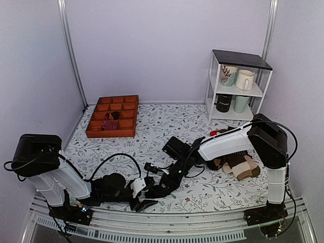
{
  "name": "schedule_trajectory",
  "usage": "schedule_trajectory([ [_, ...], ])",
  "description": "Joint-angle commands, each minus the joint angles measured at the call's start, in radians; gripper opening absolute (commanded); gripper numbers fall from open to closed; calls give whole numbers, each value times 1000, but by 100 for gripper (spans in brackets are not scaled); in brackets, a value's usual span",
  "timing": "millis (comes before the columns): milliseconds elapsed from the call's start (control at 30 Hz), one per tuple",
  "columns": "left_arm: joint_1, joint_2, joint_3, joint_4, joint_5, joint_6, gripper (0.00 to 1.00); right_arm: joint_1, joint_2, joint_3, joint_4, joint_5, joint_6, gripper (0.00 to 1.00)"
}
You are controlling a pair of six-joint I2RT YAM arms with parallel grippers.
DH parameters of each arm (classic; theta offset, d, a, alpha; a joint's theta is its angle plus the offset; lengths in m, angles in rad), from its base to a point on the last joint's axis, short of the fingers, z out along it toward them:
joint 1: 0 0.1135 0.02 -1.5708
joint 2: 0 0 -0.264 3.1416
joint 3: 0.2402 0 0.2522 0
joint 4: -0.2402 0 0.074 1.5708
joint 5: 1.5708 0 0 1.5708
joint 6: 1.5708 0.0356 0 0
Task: Roll the socks
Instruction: Roll the sock at the center of the board, then pick up the sock from the center of the board.
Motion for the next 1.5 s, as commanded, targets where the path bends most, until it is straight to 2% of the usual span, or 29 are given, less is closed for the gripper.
schedule_trajectory([
  [0,35,5,1,59,21,-34,72,-6,100,-61,-176,142,6,18],
  [300,83,50,-14,117,61,-77,67,-6,104,-64,-175,144,6,18],
  [500,96,81,-9,121,138,-87,54,-6,106,-65,-175,143,7,18],
  [600,97,111,-3,105,157,-90,54,-6,107,-66,-173,141,9,18],
  [733,98,139,-9,110,174,-109,64,-6,107,-68,-173,140,12,18],
  [833,98,141,-36,148,158,-126,66,-7,108,-69,-172,140,10,18],
  [933,102,134,-44,160,161,-129,56,-7,112,-70,-172,140,10,18],
  [1100,106,149,-32,155,186,-130,46,-6,114,-67,-172,139,12,17],
  [1167,106,164,-21,147,203,-129,39,-6,113,-67,-171,141,12,17],
  [1233,107,179,-6,140,224,-128,23,-7,114,-68,-170,140,14,18],
  [1267,107,185,-1,141,232,-128,6,-6,116,-68,-170,140,15,18],
  [1300,108,188,2,141,239,-128,0,-6,117,-68,-169,141,15,18],
  [1400,115,197,10,139,269,-126,0,-7,103,-68,-152,142,26,18],
  [1467,124,199,13,131,283,-132,0,-14,67,-69,-122,137,47,25],
])
